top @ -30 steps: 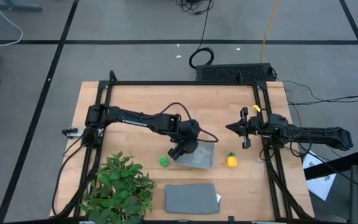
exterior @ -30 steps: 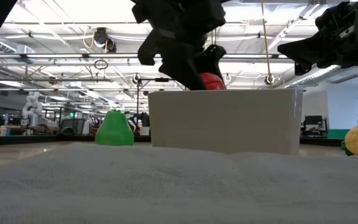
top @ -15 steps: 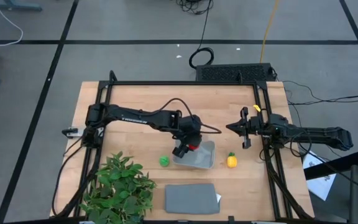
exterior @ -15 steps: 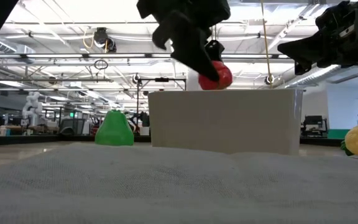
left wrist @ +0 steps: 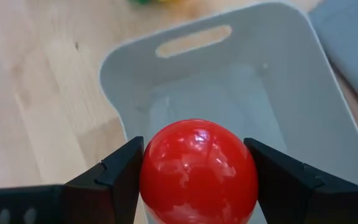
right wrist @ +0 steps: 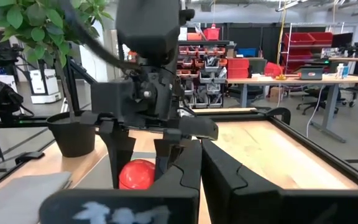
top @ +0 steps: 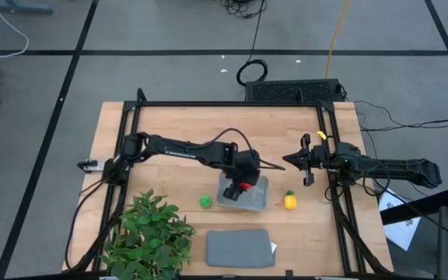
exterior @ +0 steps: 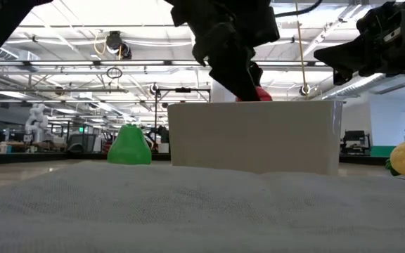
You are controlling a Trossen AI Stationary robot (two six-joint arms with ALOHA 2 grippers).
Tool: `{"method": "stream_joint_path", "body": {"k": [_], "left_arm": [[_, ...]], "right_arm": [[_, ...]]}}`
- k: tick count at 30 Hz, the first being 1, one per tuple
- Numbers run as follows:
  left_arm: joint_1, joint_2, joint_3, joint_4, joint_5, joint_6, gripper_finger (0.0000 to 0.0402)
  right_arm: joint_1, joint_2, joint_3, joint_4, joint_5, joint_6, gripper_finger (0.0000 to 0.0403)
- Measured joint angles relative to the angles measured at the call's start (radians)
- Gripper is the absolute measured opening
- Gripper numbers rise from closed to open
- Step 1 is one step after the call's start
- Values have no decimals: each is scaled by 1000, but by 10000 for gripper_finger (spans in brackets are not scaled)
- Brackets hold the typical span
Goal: Pick and placing Produce into tupperware
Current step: Put the red tomato into the gray bin
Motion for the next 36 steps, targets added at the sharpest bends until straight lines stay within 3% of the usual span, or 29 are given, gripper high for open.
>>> {"method": "stream_joint_path", "body": {"k": [11, 36], "left_arm": [[-13, 11, 18, -147, 8, 76, 246], [-12, 38, 17, -152, -12, 90, 246]], "right_arm": [[0, 0, 0, -1, 0, 2, 0], [0, 0, 0, -7, 0, 3, 0]]}}
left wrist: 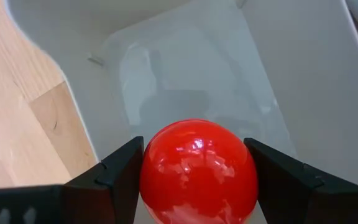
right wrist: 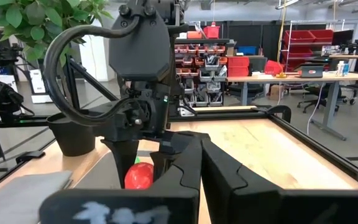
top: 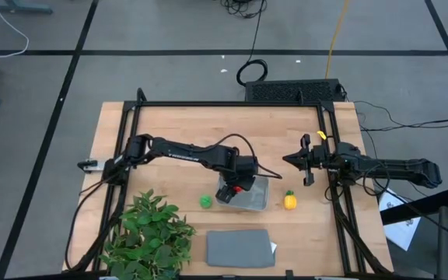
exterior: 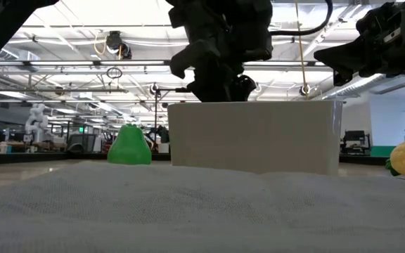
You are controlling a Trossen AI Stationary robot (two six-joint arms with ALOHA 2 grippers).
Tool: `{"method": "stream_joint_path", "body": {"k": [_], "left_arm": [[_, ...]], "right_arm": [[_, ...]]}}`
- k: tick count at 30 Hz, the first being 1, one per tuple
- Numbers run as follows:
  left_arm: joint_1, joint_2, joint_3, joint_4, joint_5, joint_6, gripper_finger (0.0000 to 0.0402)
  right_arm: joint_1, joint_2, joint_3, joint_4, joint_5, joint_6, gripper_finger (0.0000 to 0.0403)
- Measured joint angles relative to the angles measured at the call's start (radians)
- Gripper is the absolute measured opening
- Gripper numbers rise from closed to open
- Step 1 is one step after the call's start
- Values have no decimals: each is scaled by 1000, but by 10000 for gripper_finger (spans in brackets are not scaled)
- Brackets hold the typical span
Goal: Pick and placing Produce into tupperware
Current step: Put the red tomato into the gray bin
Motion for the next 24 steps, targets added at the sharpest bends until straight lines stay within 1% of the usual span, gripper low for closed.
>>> {"method": "stream_joint_path", "body": {"k": [4, 7, 15, 20, 24], "left_arm": [[0, 16, -16, -1, 0, 47, 246], [0, 28, -22, 18, -4, 47, 246], [-1, 30, -22, 7, -2, 47, 246], [0, 30, -47, 9, -1, 116, 246], [0, 29, -64, 28, -11, 130, 246]], "right_arm": [[0, 0, 0, 0, 0, 0, 0], [0, 0, 0, -1, 0, 0, 0], [0, 0, 0, -2, 0, 0, 0], [0, 0, 0, -2, 0, 0, 0], [0, 0, 0, -2, 0, 0, 0]]}}
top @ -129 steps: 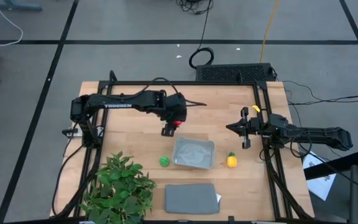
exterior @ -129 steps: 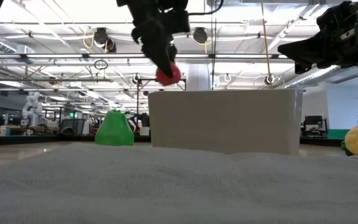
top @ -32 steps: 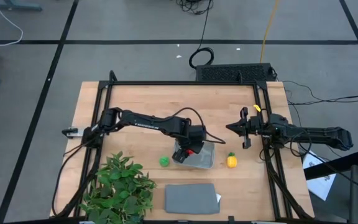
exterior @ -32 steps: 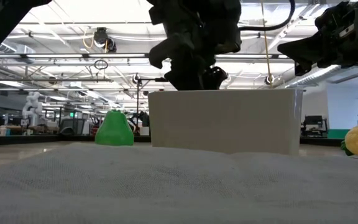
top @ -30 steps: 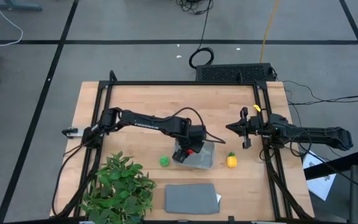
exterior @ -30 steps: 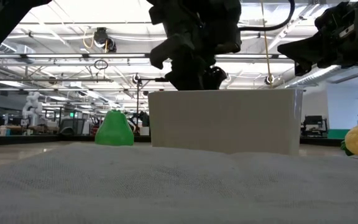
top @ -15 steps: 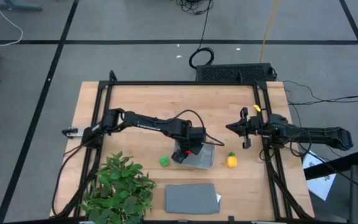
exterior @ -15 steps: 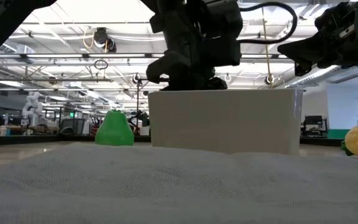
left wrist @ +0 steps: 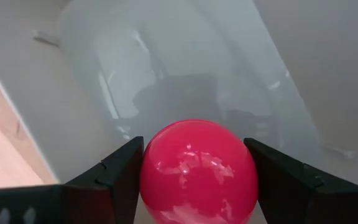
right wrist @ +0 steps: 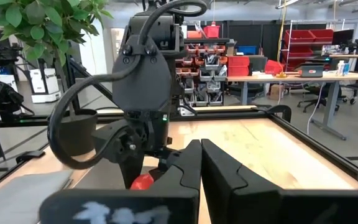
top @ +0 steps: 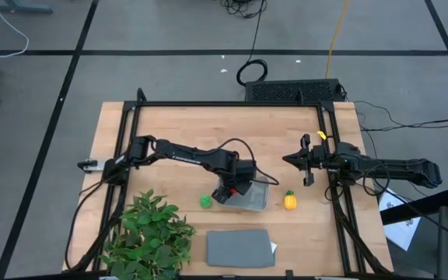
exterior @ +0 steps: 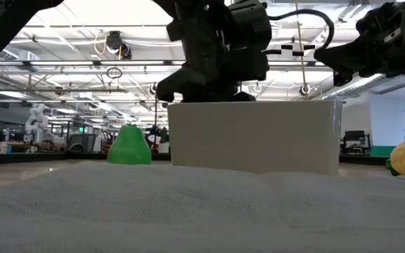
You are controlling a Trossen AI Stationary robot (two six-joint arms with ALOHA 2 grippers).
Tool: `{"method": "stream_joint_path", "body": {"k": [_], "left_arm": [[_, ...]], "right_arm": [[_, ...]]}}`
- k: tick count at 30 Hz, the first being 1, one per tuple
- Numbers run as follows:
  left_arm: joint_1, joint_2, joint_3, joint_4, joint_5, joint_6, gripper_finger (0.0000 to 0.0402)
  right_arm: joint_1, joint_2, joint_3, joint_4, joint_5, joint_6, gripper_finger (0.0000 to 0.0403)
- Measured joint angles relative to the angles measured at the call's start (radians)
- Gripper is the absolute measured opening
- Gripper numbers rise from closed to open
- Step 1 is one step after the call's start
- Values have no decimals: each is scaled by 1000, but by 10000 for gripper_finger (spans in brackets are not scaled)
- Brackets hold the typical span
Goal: Pick and placing Produce into tupperware
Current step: Put the red tomato into the gray bin
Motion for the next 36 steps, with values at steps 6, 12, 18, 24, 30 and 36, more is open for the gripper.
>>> {"method": "stream_joint_path", "body": {"k": [6, 12, 18, 24, 30, 36], "left_arm": [[0, 0, -6, 16, -4, -5, 246], [0, 0, -6, 27, -4, -27, 246], [2, 0, -6, 27, -4, -37, 248], [1, 0, -6, 26, -4, -35, 273], [1, 0, -6, 26, -4, -35, 279], [1, 0, -6, 26, -4, -38, 280]], "right_arm": [[0, 0, 0, 0, 0, 0, 0], [0, 0, 0, 0, 0, 0, 0], [0, 0, 0, 0, 0, 0, 0], [0, 0, 0, 0, 0, 0, 0], [0, 0, 0, 0, 0, 15, 0], [0, 0, 0, 0, 0, 19, 0]]}}
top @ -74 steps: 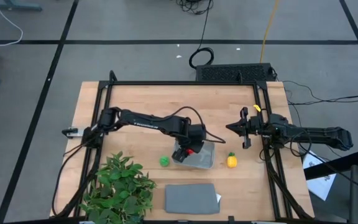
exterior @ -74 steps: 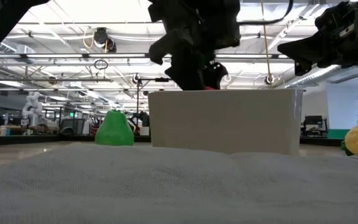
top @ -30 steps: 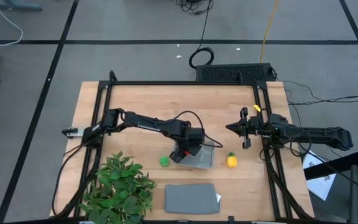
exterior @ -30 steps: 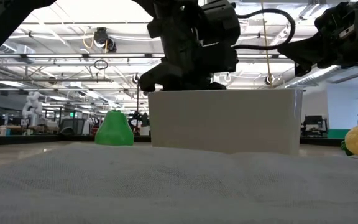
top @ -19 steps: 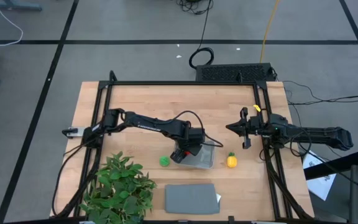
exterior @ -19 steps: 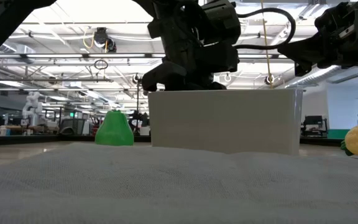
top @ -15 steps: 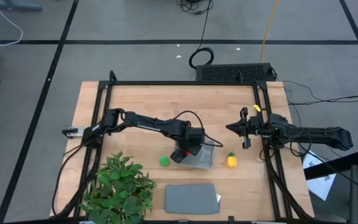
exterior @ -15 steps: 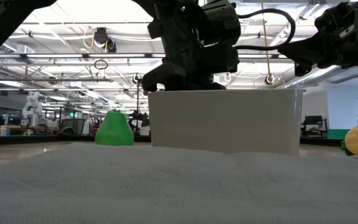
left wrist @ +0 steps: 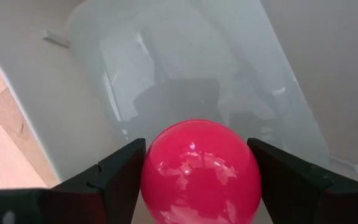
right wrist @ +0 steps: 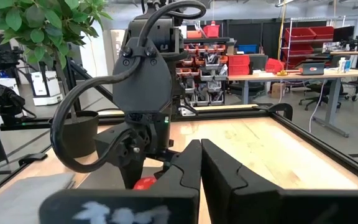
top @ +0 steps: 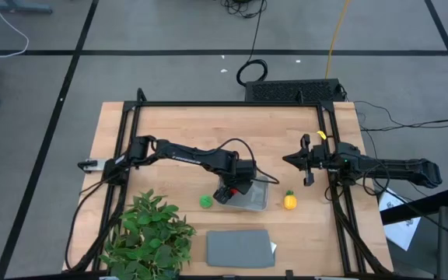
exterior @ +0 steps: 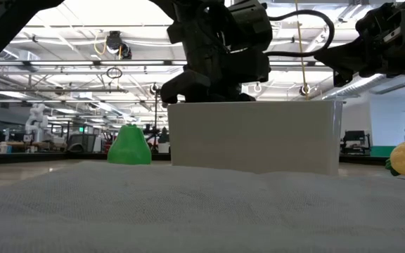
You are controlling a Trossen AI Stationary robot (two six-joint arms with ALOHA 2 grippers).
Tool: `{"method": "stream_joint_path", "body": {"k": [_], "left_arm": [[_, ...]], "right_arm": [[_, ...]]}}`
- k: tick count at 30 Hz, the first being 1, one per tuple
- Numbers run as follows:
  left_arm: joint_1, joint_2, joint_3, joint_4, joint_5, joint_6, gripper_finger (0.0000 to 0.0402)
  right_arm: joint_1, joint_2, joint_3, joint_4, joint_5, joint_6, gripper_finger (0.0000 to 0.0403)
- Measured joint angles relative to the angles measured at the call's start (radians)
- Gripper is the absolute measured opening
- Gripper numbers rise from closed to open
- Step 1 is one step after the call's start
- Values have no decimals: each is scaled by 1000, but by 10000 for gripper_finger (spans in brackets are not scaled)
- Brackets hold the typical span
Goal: Pick and placing Produce into tupperware
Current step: Put the red tomato into the gray bin
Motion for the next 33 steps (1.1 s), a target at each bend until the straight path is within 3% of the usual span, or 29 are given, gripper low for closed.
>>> {"method": "stream_joint_path", "body": {"k": [18, 33], "left_arm": [[-2, 0, 0, 1, 7, 0, 280], [-3, 0, 0, -5, -19, -102, 280]], "right_arm": [[0, 0, 0, -12, 0, 8, 0], [0, 0, 0, -10, 0, 15, 0]]}}
